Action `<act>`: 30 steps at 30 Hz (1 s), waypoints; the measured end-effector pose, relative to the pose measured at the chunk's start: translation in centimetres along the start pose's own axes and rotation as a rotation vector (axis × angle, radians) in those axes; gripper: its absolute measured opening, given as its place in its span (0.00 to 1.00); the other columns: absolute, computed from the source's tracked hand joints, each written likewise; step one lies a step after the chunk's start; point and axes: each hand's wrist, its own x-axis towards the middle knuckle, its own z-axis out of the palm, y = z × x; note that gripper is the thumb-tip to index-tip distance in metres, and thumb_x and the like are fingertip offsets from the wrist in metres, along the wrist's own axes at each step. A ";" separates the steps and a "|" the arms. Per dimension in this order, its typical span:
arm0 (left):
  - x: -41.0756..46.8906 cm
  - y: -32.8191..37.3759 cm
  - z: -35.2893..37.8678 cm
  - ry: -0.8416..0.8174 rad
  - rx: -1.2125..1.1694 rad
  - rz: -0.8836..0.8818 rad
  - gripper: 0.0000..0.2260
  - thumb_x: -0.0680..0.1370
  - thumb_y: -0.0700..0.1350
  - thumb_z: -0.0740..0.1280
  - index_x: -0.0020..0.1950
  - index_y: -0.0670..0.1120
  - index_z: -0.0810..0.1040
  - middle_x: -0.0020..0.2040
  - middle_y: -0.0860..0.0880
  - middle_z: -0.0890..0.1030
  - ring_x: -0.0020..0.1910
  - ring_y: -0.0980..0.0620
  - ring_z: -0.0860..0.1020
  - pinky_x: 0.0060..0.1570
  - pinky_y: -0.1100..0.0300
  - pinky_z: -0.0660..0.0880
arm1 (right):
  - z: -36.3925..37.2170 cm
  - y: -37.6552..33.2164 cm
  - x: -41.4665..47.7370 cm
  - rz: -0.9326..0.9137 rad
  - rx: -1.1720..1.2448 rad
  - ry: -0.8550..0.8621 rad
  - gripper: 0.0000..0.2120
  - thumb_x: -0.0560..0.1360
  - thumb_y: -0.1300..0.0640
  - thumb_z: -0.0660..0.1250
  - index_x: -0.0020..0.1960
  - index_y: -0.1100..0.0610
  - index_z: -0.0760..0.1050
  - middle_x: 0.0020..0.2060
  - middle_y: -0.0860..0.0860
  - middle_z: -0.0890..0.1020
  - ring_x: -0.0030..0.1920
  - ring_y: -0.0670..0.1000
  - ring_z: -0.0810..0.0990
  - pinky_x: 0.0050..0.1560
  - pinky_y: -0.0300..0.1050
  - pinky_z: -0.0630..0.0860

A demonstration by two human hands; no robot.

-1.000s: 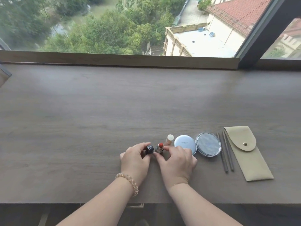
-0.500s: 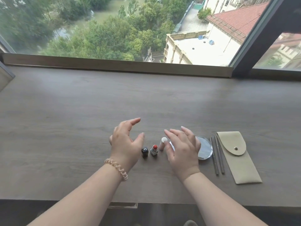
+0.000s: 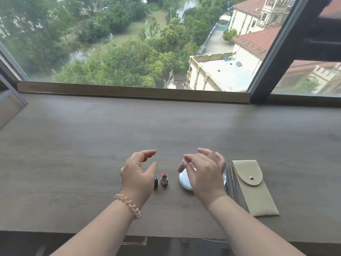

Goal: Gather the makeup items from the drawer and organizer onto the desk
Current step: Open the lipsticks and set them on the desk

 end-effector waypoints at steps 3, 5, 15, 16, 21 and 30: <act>-0.2 3.0 0.6 -0.052 -0.013 0.054 0.11 0.71 0.48 0.65 0.45 0.66 0.73 0.46 0.65 0.75 0.48 0.52 0.77 0.60 0.41 0.69 | -3.5 -0.1 1.2 0.049 0.052 0.013 0.05 0.74 0.51 0.65 0.42 0.45 0.79 0.38 0.36 0.81 0.61 0.46 0.73 0.66 0.45 0.48; -0.2 4.9 1.2 -0.121 0.022 0.142 0.10 0.71 0.51 0.65 0.47 0.67 0.72 0.47 0.67 0.74 0.52 0.60 0.74 0.62 0.44 0.68 | -5.8 -0.3 2.0 0.105 0.120 -0.018 0.05 0.74 0.49 0.65 0.42 0.44 0.80 0.40 0.35 0.81 0.61 0.42 0.71 0.68 0.47 0.50; -1.8 7.8 4.5 -0.248 0.106 0.288 0.03 0.68 0.58 0.66 0.39 0.68 0.75 0.40 0.63 0.80 0.46 0.63 0.77 0.55 0.45 0.72 | -12.2 -0.1 3.0 0.369 0.618 -0.145 0.02 0.70 0.48 0.69 0.40 0.45 0.78 0.40 0.41 0.82 0.47 0.40 0.79 0.58 0.50 0.73; -2.0 8.1 4.6 -0.259 0.122 0.304 0.02 0.69 0.57 0.65 0.38 0.66 0.74 0.40 0.63 0.80 0.46 0.63 0.76 0.54 0.46 0.72 | -12.5 0.2 3.2 0.330 0.542 -0.156 0.05 0.69 0.44 0.67 0.40 0.44 0.78 0.38 0.41 0.82 0.45 0.40 0.78 0.59 0.51 0.71; -2.7 8.6 4.5 -0.294 0.208 0.455 0.05 0.70 0.62 0.58 0.38 0.64 0.71 0.37 0.64 0.77 0.44 0.63 0.74 0.52 0.53 0.68 | -14.4 0.6 4.6 0.054 0.026 -0.204 0.24 0.71 0.33 0.52 0.28 0.50 0.70 0.26 0.44 0.75 0.42 0.45 0.73 0.57 0.47 0.59; -2.2 9.8 4.1 -0.387 0.024 0.421 0.14 0.73 0.63 0.55 0.33 0.60 0.73 0.24 0.57 0.69 0.26 0.57 0.66 0.33 0.60 0.62 | -14.7 0.3 5.3 0.067 0.205 -0.411 0.27 0.79 0.40 0.54 0.34 0.51 0.84 0.19 0.38 0.74 0.32 0.41 0.74 0.55 0.46 0.66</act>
